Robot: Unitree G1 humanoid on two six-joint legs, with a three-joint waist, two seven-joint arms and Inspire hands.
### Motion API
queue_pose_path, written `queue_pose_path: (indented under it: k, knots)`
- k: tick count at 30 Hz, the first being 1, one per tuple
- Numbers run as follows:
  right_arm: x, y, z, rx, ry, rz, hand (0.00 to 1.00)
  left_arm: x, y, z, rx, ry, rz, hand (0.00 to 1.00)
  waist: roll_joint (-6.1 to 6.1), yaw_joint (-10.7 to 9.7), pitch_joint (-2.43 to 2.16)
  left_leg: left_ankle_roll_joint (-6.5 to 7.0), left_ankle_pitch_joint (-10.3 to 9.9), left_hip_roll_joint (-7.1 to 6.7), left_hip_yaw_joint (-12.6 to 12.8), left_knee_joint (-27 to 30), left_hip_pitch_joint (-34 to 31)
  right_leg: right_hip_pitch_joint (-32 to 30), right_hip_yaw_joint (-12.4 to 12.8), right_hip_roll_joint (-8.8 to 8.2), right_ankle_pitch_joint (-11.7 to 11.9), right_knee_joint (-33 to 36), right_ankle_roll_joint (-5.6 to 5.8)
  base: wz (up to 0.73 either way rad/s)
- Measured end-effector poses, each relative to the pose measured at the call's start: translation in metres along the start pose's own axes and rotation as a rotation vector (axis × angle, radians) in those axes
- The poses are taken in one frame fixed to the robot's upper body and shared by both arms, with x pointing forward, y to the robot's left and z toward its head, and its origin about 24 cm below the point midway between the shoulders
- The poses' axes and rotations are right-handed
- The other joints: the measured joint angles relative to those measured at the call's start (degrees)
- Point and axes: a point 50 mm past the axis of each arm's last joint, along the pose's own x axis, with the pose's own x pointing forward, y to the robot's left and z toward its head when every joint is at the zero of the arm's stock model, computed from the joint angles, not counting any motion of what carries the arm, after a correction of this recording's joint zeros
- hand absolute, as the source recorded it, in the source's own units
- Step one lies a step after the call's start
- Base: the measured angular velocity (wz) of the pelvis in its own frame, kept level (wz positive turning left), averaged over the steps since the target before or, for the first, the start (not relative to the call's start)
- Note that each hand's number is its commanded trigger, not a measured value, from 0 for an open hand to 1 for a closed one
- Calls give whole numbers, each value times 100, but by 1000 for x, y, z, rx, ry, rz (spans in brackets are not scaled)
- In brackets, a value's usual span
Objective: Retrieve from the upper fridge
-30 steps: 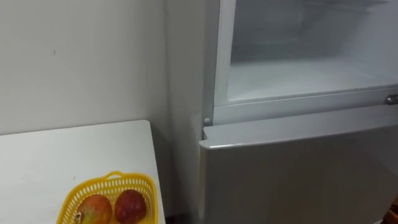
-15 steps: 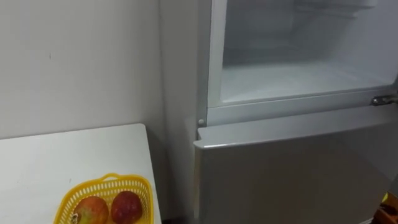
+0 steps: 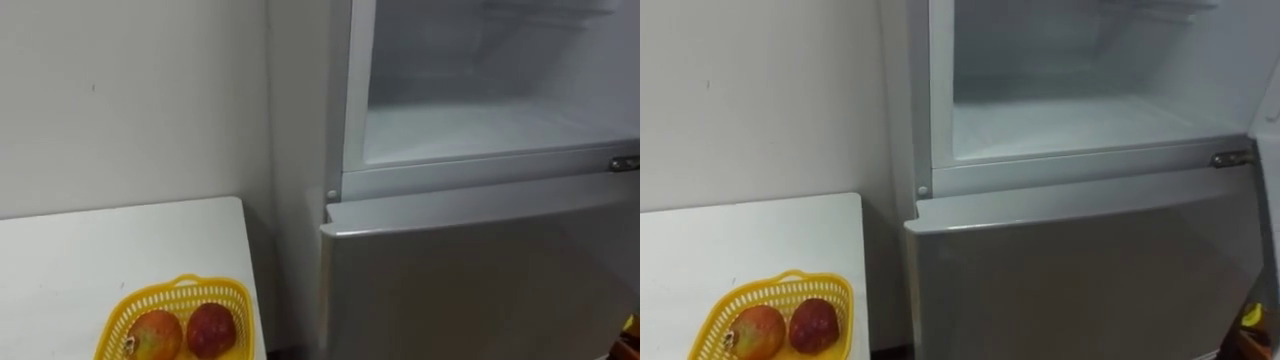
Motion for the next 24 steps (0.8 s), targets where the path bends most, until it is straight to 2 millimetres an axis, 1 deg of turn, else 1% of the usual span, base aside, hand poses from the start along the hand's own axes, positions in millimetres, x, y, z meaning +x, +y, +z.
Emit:
queue_pose_path:
  k: [4,7,9,10,12,15,17,18,24]
  knots:
    - [1,14,-13,-84,28,72,0,0,0,0,18,-7,-5,0,-5,29,1,0,0,10,18,8,29,8,8,7,5,6,-7,-1]
    - [-3,28,-23,-131,67,146,0,0,-1,3,25,-17,-9,0,-9,164,0,-2,1,18,46,-31,65,7,19,15,11,-6,-16,-3]
    - [-2,39,-31,-139,88,194,0,1,-1,3,25,-18,-9,0,-17,233,1,-3,2,19,42,-46,60,11,14,16,18,-11,-20,0]
    - [-2,44,-35,-152,94,217,0,1,-1,4,25,-19,-9,0,-29,299,-2,-3,3,19,32,-44,54,25,3,15,24,-20,-19,6]
    - [-1,50,-39,-199,89,238,0,0,-1,-1,28,0,-12,0,-49,320,-1,-2,4,12,-25,-30,33,77,-59,5,32,-64,-13,14]
    - [-3,52,-43,-242,97,259,0,0,-2,-3,53,12,-19,0,-86,341,-2,-5,6,13,-94,-18,33,152,-135,5,54,-119,-14,16]
    - [-5,55,-48,-257,114,276,0,-1,-2,-4,72,15,-23,0,-105,441,-2,-9,9,22,-94,-6,78,194,-152,13,57,-143,-18,0]
    - [-5,55,-48,-259,109,270,0,-1,-2,-4,75,15,-24,0,-109,465,-5,-9,9,23,-98,-5,75,198,-158,13,58,-154,-20,0]
    - [-6,55,-49,-262,114,265,0,0,-2,-3,82,13,-26,0,-121,487,1,-9,9,27,-96,-32,75,212,-161,20,89,-193,-23,0]
